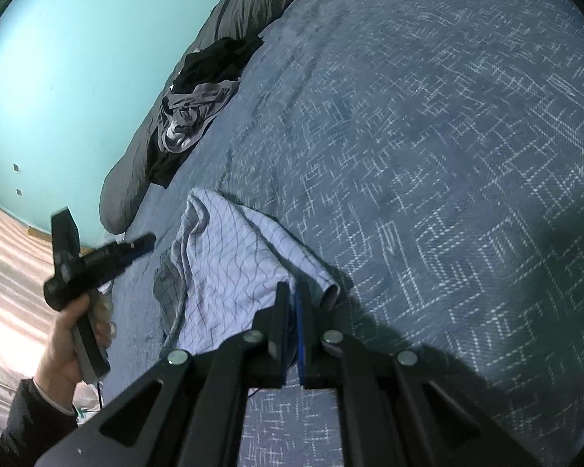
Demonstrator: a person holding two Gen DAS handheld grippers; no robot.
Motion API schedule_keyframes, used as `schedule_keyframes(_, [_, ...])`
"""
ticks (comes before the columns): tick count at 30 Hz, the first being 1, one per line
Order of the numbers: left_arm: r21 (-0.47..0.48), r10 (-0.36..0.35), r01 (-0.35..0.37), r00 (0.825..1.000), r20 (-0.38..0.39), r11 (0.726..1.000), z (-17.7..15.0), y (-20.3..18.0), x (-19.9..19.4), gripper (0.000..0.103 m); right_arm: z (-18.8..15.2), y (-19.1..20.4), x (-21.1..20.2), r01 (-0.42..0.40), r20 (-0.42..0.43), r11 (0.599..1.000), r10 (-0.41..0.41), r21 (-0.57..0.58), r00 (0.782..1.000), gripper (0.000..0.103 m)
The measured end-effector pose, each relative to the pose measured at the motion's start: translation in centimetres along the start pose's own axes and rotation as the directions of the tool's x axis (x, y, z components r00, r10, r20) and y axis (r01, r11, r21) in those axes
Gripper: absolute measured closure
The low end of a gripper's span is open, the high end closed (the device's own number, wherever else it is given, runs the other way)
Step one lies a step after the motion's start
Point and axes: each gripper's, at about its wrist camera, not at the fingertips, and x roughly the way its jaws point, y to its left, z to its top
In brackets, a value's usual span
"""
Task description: Fold clothes
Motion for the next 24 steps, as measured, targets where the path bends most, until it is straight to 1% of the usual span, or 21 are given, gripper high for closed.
schedule_keyframes(1, [0.007, 0.003, -0.003, 1.000, -0.001, 1.000, -0.3, 0.3, 0.0, 0.072, 0.0, -0.1, 0.0, 0.000, 0.000, 1.000, 0.000, 0.003, 1.000, 0.100])
schedule_keyframes(3, [0.009, -0.017, 0.017, 1.000, -0.002, 1.000, -0.6, 0.6, 0.1, 0.073, 0.1, -0.2, 0.1, 0.000, 0.000, 1.000, 0.000, 0.008, 1.000, 0.100])
schedule_keyframes(8, [-0.018, -0.054, 0.055, 0.998, 0.010, 0.998, -1.7, 1.0, -0.4, 0.072, 0.2, -0.4, 0.2, -0.001, -0.001, 1.000, 0.001, 0.018, 1.000, 0.100])
schedule_keyframes(11, [-0.052, -0.095, 0.095, 0.995, 0.016, 0.994, -2.7, 1.6, -0.9, 0.072, 0.2, -0.5, 0.2, -0.002, -0.002, 1.000, 0.002, 0.024, 1.000, 0.100])
schedule_keyframes(14, [-0.032, -0.106, 0.106, 0.994, 0.017, 0.994, -3.6, 1.7, -1.1, 0.072, 0.1, -0.6, 0.3, -0.005, -0.002, 1.000, 0.005, 0.030, 1.000, 0.100])
schedule_keyframes(17, [-0.034, -0.117, 0.117, 0.993, -0.002, 0.993, -4.0, 1.9, -0.6, 0.072, 0.1, -0.6, 0.3, -0.004, -0.002, 0.999, 0.004, 0.032, 1.000, 0.100])
schedule_keyframes(22, [-0.099, -0.196, 0.195, 0.981, 0.006, 0.976, -4.1, 2.8, -0.4, 0.073, 0.1, -0.7, 0.4, -0.005, -0.001, 0.999, 0.005, 0.038, 1.000, 0.100])
schedule_keyframes(24, [-0.094, -0.195, 0.195, 0.981, 0.004, 0.976, -4.2, 2.7, -0.2, 0.073, 0.1, -0.6, 0.4, -0.003, -0.001, 0.999, 0.003, 0.039, 1.000, 0.100])
